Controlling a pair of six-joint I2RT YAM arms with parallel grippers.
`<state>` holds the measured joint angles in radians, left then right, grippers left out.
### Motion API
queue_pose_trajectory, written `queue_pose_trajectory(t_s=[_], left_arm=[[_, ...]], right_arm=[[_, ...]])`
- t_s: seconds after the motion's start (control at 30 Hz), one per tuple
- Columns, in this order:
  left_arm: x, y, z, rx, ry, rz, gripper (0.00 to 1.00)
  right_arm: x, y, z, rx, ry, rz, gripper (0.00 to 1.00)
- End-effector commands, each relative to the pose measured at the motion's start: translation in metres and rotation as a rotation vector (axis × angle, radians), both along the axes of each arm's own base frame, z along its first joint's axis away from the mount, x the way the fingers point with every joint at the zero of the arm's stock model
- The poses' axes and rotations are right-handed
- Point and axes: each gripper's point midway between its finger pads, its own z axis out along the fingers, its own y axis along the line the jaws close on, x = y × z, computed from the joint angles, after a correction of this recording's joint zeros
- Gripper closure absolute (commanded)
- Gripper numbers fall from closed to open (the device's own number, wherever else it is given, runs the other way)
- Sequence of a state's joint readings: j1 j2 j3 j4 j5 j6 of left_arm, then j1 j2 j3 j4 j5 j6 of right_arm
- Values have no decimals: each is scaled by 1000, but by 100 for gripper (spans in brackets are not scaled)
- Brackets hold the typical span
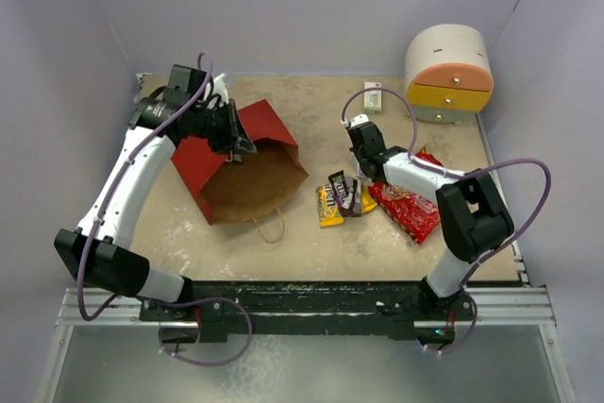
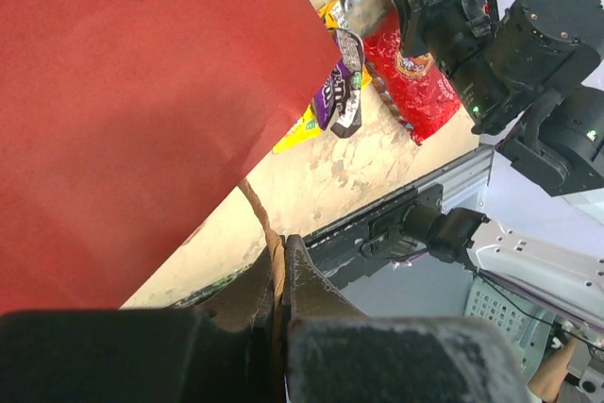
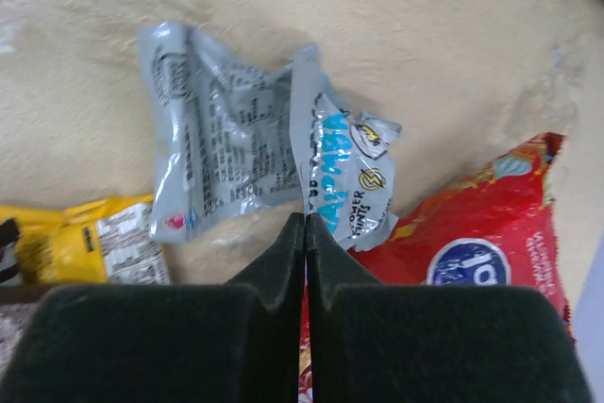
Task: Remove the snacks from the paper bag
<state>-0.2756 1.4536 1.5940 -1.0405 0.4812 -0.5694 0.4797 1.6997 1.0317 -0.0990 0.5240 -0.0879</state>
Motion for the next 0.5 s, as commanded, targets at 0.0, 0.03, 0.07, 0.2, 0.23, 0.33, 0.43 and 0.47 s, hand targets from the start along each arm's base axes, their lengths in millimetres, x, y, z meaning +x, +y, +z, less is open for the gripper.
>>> queue_pose_trajectory(t_s=[0.0,0.03,0.07,0.2,0.23,0.33,0.43,0.47], left_arm=[[-8,3,14,-30,-44,21,100],[-9,4,14,-27,-45,24,100],[-9,4,14,-26,-47,29,100],[-7,5,14,-24,-49,38,100],[-6,5,16,-25,-53,38,100],[-2,5,17,-24,-59,44,100],[0,3,19,-30,-64,46,100],[1,2,20,-35,-66,46,100]], right_arm=[[-9,32,17,207,7,31,99],[-14,42,21,263,21,73,93],[-18,50,29,312,16,111,85],[-30,79,84,486,-66,269,48],[-33,83,96,510,-87,294,45],[-44,89,107,558,-103,352,40],[-54,107,117,633,-111,450,38],[-59,115,119,660,-110,486,38]])
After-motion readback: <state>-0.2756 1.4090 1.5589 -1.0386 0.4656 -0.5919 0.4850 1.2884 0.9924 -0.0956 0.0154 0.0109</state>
